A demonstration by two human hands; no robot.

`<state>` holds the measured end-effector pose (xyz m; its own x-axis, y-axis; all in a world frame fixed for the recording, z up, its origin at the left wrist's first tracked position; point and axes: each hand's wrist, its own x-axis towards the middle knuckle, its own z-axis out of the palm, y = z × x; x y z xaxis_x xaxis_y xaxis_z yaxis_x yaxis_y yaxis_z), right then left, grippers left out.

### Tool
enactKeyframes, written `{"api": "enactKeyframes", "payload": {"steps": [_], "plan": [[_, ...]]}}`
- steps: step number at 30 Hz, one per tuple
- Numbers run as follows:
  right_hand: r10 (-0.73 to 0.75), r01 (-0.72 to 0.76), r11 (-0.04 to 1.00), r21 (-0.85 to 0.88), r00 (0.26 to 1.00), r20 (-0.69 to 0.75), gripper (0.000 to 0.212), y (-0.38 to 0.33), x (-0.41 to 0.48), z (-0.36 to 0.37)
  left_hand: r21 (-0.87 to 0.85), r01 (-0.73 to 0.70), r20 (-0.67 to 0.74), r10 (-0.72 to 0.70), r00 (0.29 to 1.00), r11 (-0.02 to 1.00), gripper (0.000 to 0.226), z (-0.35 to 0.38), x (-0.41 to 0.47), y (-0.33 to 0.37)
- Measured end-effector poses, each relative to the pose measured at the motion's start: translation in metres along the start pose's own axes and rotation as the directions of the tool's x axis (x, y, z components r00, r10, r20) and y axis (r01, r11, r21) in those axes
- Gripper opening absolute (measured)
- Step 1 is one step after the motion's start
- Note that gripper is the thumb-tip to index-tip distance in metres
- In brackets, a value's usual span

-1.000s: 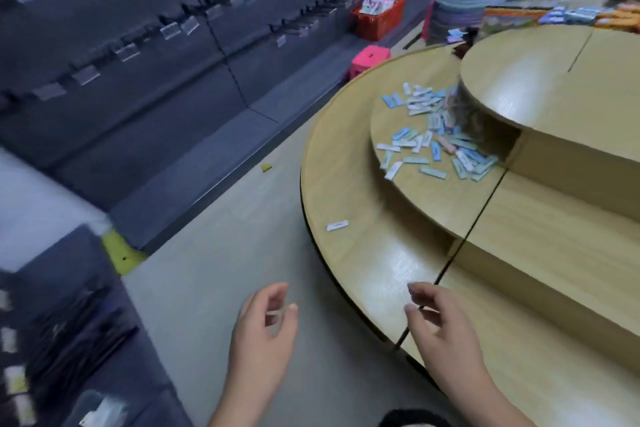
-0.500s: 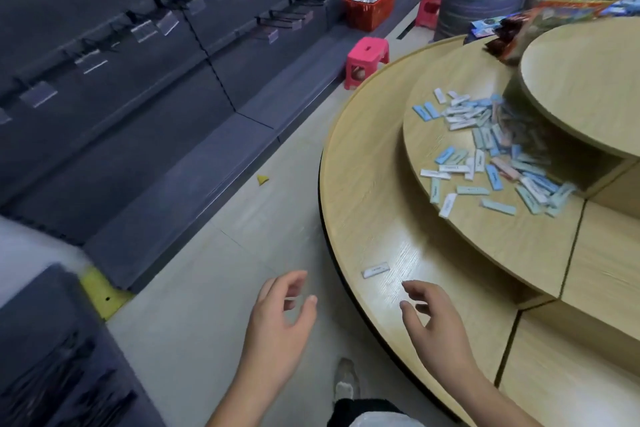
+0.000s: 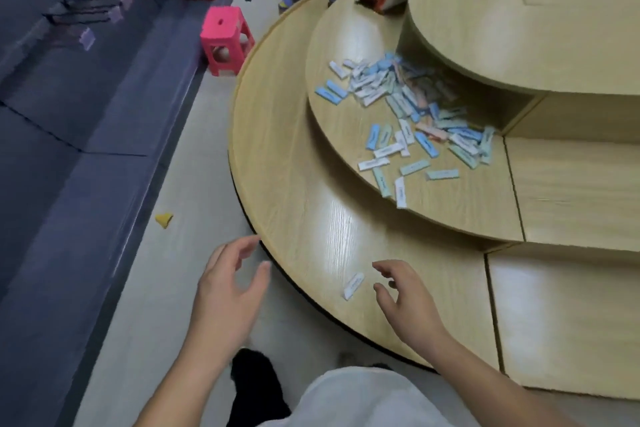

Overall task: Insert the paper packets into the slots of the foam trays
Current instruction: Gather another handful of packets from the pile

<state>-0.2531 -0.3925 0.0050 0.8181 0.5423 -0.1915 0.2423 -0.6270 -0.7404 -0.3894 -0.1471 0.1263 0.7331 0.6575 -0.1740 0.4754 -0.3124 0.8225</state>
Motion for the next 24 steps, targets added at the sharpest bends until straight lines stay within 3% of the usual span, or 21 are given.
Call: {"api": "enactKeyframes", "payload": {"steps": [5,11,17,24], "plan": [[0.226,-0.227,0.974,0.017,0.952,-0.205,0.034,-0.002,0.015,0.036,0.02,-0.184,0.28,0.172,0.945,0.983,0.039,-0.01,0.102,-0.01],[0.547,-0.526,0.831,0.179,0.72,-0.427,0.036,-0.024,0.007,0.072,0.042,-0.415,0.538,0.329,0.776,0.909,0.044,-0.027,0.203,-0.013],[0.766,-0.666,0.636,0.389,0.489,-0.416,0.042,-0.03,0.013,0.114,0.033,-0.575,0.706,0.389,0.592,0.817,0.047,0.025,0.256,0.018],[0.892,-0.724,0.442,0.529,0.295,-0.342,0.044,-0.015,0.043,0.157,-0.018,-0.699,0.783,0.445,0.435,0.715,0.045,0.103,0.293,0.033]]}}
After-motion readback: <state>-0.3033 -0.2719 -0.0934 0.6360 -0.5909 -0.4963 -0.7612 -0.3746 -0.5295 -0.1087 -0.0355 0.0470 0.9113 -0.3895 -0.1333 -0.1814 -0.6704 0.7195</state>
